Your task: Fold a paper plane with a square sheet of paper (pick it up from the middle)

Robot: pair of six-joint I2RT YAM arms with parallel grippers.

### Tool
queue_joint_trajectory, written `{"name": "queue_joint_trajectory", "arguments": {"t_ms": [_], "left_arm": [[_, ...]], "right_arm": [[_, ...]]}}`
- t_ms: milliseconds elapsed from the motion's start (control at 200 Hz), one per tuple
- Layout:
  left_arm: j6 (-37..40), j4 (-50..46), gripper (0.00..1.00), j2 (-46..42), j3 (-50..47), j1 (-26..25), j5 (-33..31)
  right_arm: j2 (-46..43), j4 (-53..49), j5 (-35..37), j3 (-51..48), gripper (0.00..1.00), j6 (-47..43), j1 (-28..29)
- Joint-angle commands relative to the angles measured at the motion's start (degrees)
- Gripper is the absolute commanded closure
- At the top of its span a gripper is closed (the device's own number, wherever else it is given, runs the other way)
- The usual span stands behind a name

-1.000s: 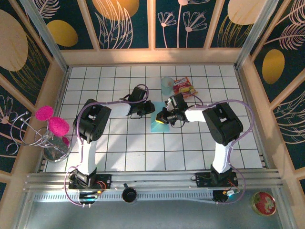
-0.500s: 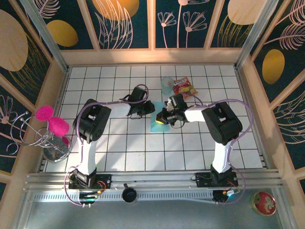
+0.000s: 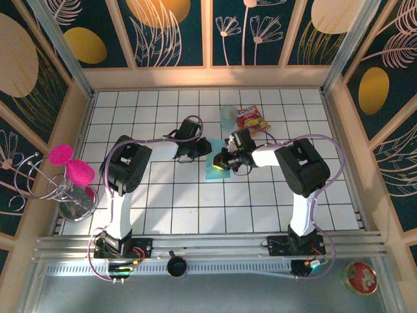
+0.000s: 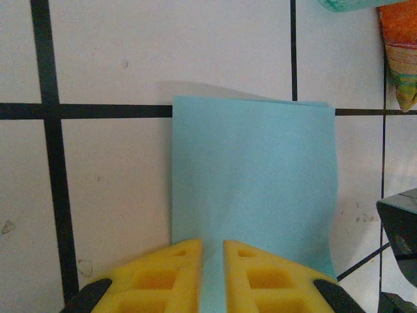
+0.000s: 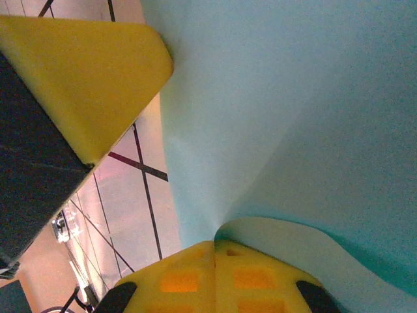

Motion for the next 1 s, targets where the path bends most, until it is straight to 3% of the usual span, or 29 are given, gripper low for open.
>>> {"name": "queue_joint_trajectory", "arguments": {"t_ms": [0, 646, 991], "left_arm": [[-0.5, -2.1, 0.83, -0.1, -1.7, 0.1, 0.3], [-1.0, -1.9, 0.80, -4.2, -2.0, 0.0, -1.1], [-5.0, 1.6, 0.75, -11.2, -7.3, 1.4, -5.7]], "right_arm": [[1.2, 1.1, -0.5, 1.8, 0.99, -0.4, 0.5], [2.1, -2.1, 2.1, 1.4, 0.96, -0.7, 0.5], [2.3, -3.4, 2.8, 1.9, 0.76, -0.5, 0.5]]}}
